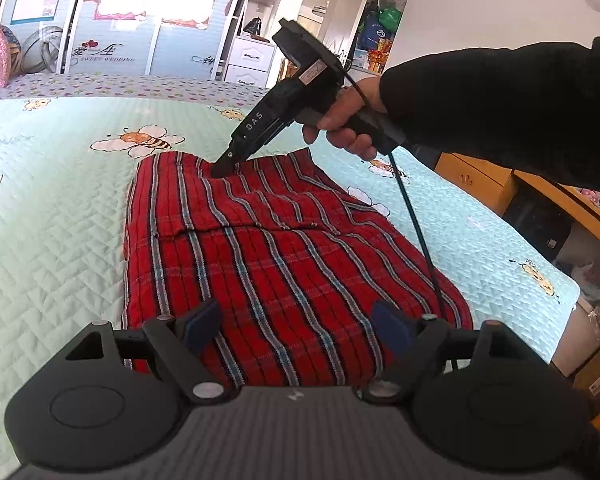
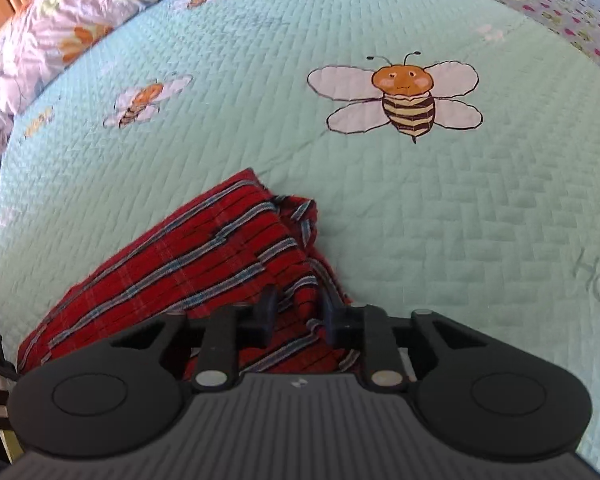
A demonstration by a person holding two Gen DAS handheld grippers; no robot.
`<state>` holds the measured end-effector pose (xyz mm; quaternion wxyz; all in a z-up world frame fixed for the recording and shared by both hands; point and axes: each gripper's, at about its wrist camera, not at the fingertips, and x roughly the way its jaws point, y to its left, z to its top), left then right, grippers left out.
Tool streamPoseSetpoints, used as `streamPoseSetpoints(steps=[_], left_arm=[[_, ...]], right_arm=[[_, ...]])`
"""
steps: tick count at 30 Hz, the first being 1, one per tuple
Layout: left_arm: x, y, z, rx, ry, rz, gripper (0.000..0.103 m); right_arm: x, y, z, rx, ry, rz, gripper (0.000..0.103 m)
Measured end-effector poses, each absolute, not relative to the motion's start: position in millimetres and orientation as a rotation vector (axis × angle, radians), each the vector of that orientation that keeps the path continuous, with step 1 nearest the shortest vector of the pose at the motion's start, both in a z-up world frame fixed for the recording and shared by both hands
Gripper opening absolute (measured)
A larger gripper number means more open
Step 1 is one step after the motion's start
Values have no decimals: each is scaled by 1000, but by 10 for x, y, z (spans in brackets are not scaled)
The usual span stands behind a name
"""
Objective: Fold clothes
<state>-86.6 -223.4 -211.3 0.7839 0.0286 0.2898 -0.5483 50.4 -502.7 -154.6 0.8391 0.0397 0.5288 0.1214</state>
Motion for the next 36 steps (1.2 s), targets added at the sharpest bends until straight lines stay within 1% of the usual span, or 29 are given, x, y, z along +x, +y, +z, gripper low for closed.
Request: streamPoseSetpoints(steps=[1, 2, 5, 7, 8, 12, 14, 15, 17, 19, 21, 22, 23, 24, 25, 26, 27, 28, 29, 31, 32, 33, 34, 35, 36], left_arm=[[-861, -2232, -2111, 60, 626, -1184, 85], [-855, -2228, -2106, 58, 627, -1184, 85], [-834, -2233, -2083, 47, 625, -1184, 85], [-809, -2237, -2050, 41, 617, -1182, 85], [-790, -2242, -2036, 41, 613, -1177, 85], [-717, -2263, -2087, 62, 633, -1172, 85], [-739, -2224, -2050, 49, 627, -1172, 85], [-749, -2207, -2031, 42, 622, -1173, 85], [-752, -2193, -2013, 28, 623, -1168, 85], [-745, -2219, -2014, 23, 633, -1162, 85], [-729, -2259, -2032, 23, 659, -1154, 85], [-719, -2265, -2041, 25, 668, -1151, 85], [-718, -2259, -2034, 33, 672, -1149, 85], [-723, -2242, -2009, 41, 674, -1145, 85], [-732, -2218, -1978, 46, 672, -1140, 85], [-745, -2187, -1942, 48, 665, -1135, 85], [-752, -2165, -1913, 50, 659, -1131, 85], [-752, -2157, -1892, 50, 655, -1128, 85], [-752, -2158, -1874, 44, 650, -1128, 85], [-755, -2207, -1860, 37, 639, -1132, 85], [-762, -2244, -1863, 40, 639, -1133, 85], [-778, -2292, -1875, 51, 645, -1134, 85], [-792, -2331, -1887, 56, 655, -1133, 85], [-801, -2349, -1894, 50, 672, -1133, 85], [-807, -2349, -1890, 45, 686, -1133, 85]], right_arm=[[517, -5046, -1575, 95, 1120, 252, 22], [522, -5034, -1595, 91, 1121, 251, 10], [506, -4985, -1535, 34, 1101, 229, 4], [503, -5018, -1465, 17, 1082, 205, 3], [516, -5055, -1442, 18, 1076, 187, 0], [504, -5158, -1648, 24, 1123, 98, 0], [361, -5173, -1585, 37, 1026, 8, 3], [244, -5230, -1473, 99, 942, -42, 5], [-78, -5271, -1264, 291, 763, -72, 12], [-391, -5258, -1129, 512, 601, -31, 21], [-518, -5162, -1317, 732, 555, 23, 53], [-532, -5170, -1516, 799, 591, -14, 53], [-546, -5181, -1714, 864, 627, -52, 50], [-591, -5299, -1915, 901, 643, -119, 14], [-791, -5506, -2059, 1012, 572, -219, 1], [-992, -5714, -2204, 1121, 498, -319, 0], [-1191, -5917, -2342, 1223, 421, -419, 4], [-1354, -5943, -2284, 1219, 377, -476, 10], [-1512, -5965, -2224, 1214, 333, -529, 11], [-1545, -5683, -2052, 1182, 311, -367, 20], [-1561, -5542, -1966, 1165, 300, -287, 36], [-1576, -5402, -1883, 1147, 290, -208, 55], [-1548, -5289, -1918, 1154, 319, -175, 59], [-1520, -5179, -1954, 1160, 348, -142, 60], [-1500, -5178, -2030, 1149, 394, -134, 58]])
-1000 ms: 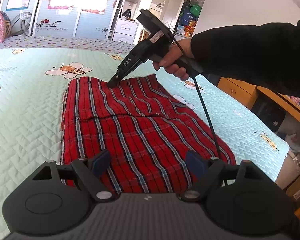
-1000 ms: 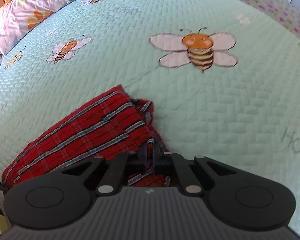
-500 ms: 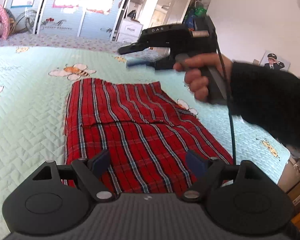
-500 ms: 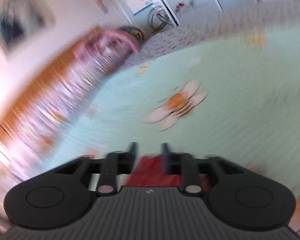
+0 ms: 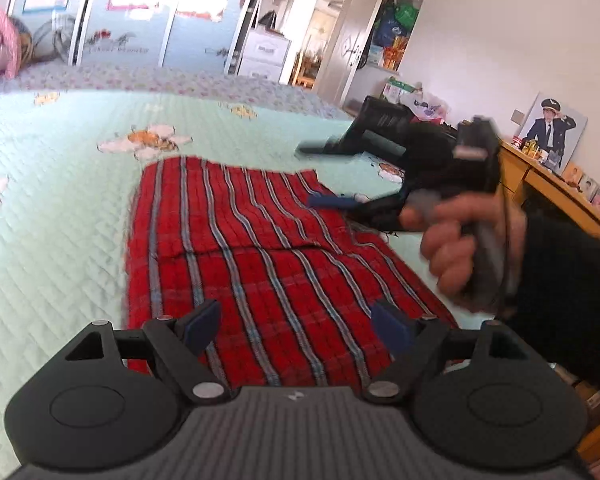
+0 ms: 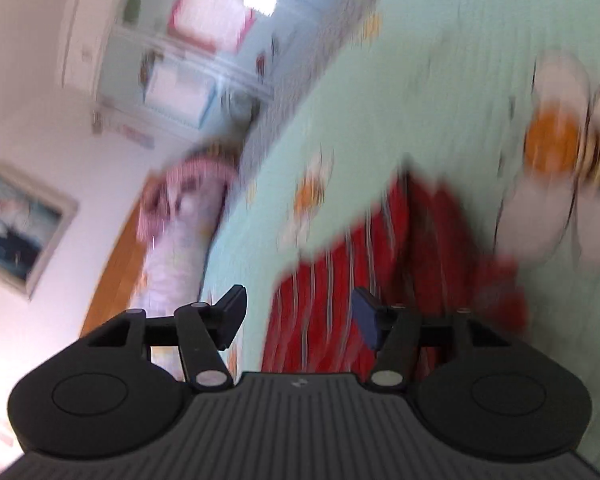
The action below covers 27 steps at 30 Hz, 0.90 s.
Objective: Fold clothes
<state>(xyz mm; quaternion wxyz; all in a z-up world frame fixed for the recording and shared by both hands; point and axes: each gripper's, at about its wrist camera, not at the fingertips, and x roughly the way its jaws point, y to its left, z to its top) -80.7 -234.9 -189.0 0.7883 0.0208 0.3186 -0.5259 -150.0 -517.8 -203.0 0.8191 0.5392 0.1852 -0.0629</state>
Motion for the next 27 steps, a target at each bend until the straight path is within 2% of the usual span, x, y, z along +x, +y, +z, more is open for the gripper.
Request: streamPoseSetpoints(steps=[1, 2, 3, 4, 6, 7, 9, 10, 14, 17, 22, 25, 26, 27], left_arm=[[-815, -2333, -1866, 48, 686, -1130, 85], [-824, -2307, -1825, 56, 674, -1126, 85], [-827, -2280, -1783, 63, 661, -1122, 85], [-816, -2259, -1743, 69, 649, -1115, 85], [-764, -2248, -1704, 79, 639, -1081, 85], [-731, -2256, -1706, 81, 644, -1056, 85], [-666, -2266, -1724, 81, 660, -1001, 85], [-643, -2242, -1743, 72, 678, -982, 85], [-560, -1992, -1829, 23, 776, -893, 85], [-591, -1777, -1743, 1, 735, -873, 85], [-611, -1956, -1628, -47, 658, -974, 85], [-586, -2197, -1826, 3, 696, -987, 85], [-582, -2258, -1911, 31, 703, -982, 85], [-594, -2293, -2001, 67, 695, -972, 86]], right_arm=[[-1576, -5265, -2082, 1146, 407, -217, 48], [-1652, -5351, -2133, 1142, 419, -300, 17], [-1727, -5438, -2185, 1136, 431, -383, 2], [-1804, -5522, -2233, 1129, 442, -465, 8], [-1962, -5383, -1999, 1086, 374, -441, 34], [-2017, -5274, -1865, 1060, 332, -377, 41], [-1992, -4915, -1709, 1010, 316, -260, 69], [-1966, -4721, -1654, 983, 320, -207, 71], [-2056, -4445, -1877, 861, 441, -283, 69], [-2408, -4602, -2084, 897, 501, -560, 69], [-2705, -4116, -1764, 987, 121, -222, 69], [-2413, -4013, -2198, 1162, 123, -140, 69], [-2419, -4053, -2399, 1206, 120, -173, 63], [-2425, -4094, -2599, 1251, 117, -207, 35]])
